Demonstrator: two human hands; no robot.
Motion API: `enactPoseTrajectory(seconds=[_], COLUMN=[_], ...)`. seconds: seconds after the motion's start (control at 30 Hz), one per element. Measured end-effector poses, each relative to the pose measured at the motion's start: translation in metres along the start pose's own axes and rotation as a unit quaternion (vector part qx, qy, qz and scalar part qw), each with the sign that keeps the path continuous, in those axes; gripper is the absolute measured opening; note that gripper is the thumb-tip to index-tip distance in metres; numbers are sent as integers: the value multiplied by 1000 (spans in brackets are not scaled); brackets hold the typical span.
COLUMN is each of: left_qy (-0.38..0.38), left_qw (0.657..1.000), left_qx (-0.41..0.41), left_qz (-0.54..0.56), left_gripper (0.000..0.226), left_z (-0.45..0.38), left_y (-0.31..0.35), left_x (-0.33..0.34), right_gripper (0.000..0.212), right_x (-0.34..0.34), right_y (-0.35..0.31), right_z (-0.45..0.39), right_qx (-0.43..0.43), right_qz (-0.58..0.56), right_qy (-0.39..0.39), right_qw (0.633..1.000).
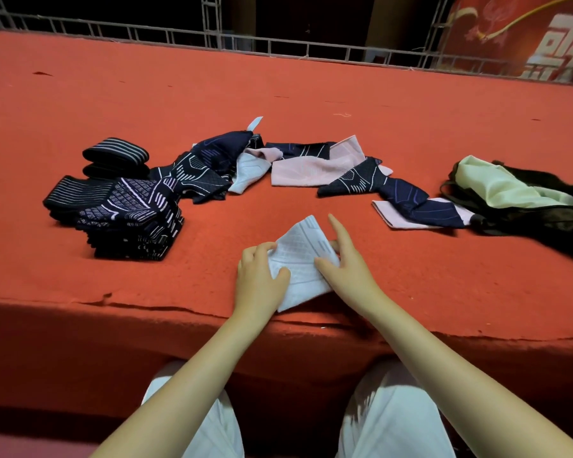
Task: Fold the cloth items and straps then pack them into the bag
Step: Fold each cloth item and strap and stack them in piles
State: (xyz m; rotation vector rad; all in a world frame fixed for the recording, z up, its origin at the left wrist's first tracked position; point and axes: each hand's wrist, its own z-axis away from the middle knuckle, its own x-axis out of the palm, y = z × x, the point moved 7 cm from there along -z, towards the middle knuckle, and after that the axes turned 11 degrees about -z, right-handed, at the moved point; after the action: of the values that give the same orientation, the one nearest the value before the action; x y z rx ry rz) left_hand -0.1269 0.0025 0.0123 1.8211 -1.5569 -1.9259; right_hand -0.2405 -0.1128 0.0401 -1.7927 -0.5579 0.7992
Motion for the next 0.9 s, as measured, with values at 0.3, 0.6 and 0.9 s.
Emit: enactPoseTrajectory(seconds=[0.3,0.6,0.9], left_qy=[-25,193,224], left_qw=[949,960,972], left_qx=[-127,-57,-70], left_qz=[286,194,-27], left_gripper=[40,47,21], left_z=[-27,-83,-106], left_y=[-30,-70,-147], left_x=[-47,-203,-235], right_gripper=[46,44,19], right_x=[61,168,259], right_y=[-78,-103,-74], right_z=[-59,-121,-140], right_qx=[-60,-1,78], right_qz=[-110,-162,-114], right_qy=[25,16,-23], right_qw=[992,987,990])
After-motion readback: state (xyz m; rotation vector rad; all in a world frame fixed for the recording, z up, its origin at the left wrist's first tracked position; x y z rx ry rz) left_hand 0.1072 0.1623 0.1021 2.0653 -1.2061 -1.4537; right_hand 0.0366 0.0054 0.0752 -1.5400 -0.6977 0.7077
